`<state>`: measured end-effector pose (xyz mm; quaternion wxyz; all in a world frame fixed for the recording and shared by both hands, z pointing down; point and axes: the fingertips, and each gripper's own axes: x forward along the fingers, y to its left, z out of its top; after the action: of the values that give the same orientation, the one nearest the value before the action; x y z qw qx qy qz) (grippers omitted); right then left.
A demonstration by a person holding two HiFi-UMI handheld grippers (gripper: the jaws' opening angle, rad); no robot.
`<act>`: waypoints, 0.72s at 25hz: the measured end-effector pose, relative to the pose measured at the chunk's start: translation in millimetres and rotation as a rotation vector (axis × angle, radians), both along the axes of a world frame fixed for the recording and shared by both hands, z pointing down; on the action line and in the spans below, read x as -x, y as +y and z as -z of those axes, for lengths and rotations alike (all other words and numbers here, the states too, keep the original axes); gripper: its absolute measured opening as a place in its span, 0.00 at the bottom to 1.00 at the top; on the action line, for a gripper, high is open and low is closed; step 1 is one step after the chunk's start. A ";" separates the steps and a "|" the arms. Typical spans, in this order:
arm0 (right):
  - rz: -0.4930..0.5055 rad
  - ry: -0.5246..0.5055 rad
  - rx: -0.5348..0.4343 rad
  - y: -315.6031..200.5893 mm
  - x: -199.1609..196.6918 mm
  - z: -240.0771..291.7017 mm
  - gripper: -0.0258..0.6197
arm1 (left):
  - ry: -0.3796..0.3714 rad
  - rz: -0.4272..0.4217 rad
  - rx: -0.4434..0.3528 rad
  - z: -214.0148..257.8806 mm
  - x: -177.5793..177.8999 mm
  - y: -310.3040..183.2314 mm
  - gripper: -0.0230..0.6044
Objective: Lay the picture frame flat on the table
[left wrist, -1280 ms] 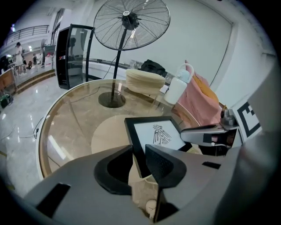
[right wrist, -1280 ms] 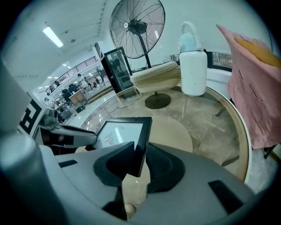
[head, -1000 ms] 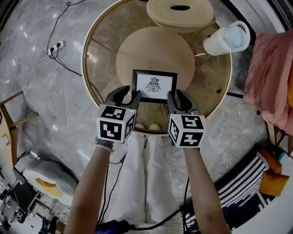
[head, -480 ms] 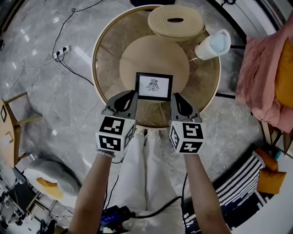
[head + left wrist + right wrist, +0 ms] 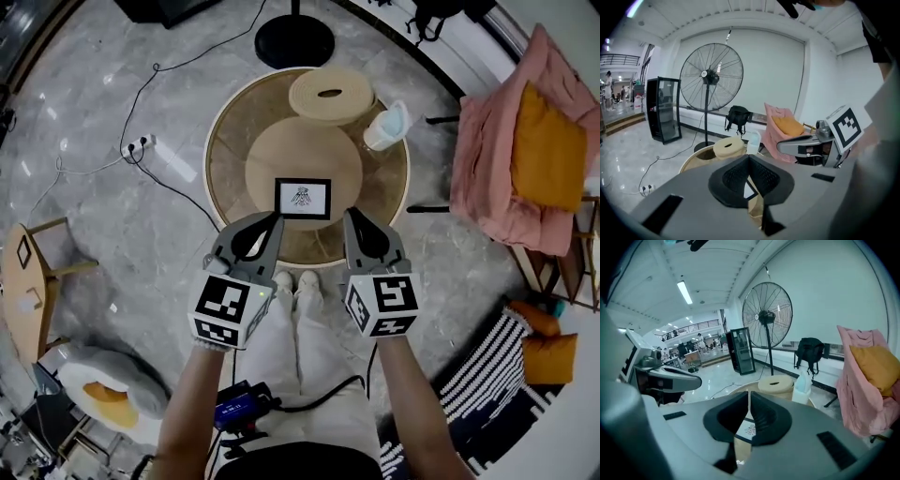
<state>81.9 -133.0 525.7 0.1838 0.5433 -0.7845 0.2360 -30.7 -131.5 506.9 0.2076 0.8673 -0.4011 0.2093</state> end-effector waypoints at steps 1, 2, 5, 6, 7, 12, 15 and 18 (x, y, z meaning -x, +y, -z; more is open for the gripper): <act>-0.003 -0.003 -0.019 1.1 -1.1 15.4 0.11 | 0.005 -0.012 -0.018 14.4 -1.9 1.9 0.06; -0.004 -0.003 -0.038 3.1 -1.9 30.3 0.11 | 0.014 -0.022 -0.035 28.8 -3.5 4.7 0.06; 0.002 0.003 -0.095 10.3 -2.5 71.4 0.10 | 0.054 -0.048 -0.078 71.2 -6.8 12.3 0.06; 0.004 0.006 -0.115 11.8 -2.4 83.9 0.10 | 0.060 -0.055 -0.095 84.6 -7.0 13.0 0.06; 0.007 0.008 -0.131 14.6 -2.3 95.6 0.10 | 0.063 -0.061 -0.113 97.2 -6.6 14.5 0.06; 0.015 -0.007 -0.217 27.7 -1.3 150.5 0.10 | 0.067 -0.069 -0.202 153.8 0.3 22.3 0.06; 0.038 -0.005 -0.274 35.9 -0.4 180.0 0.10 | 0.080 -0.066 -0.251 183.6 5.6 28.1 0.06; 0.049 -0.007 -0.321 44.5 -3.2 203.2 0.10 | 0.099 -0.038 -0.287 207.9 13.1 33.0 0.06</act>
<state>85.1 -88.4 322.5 0.0973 0.5456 -0.8258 0.1049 -43.8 -98.4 299.1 0.0972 0.9048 -0.3995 0.1106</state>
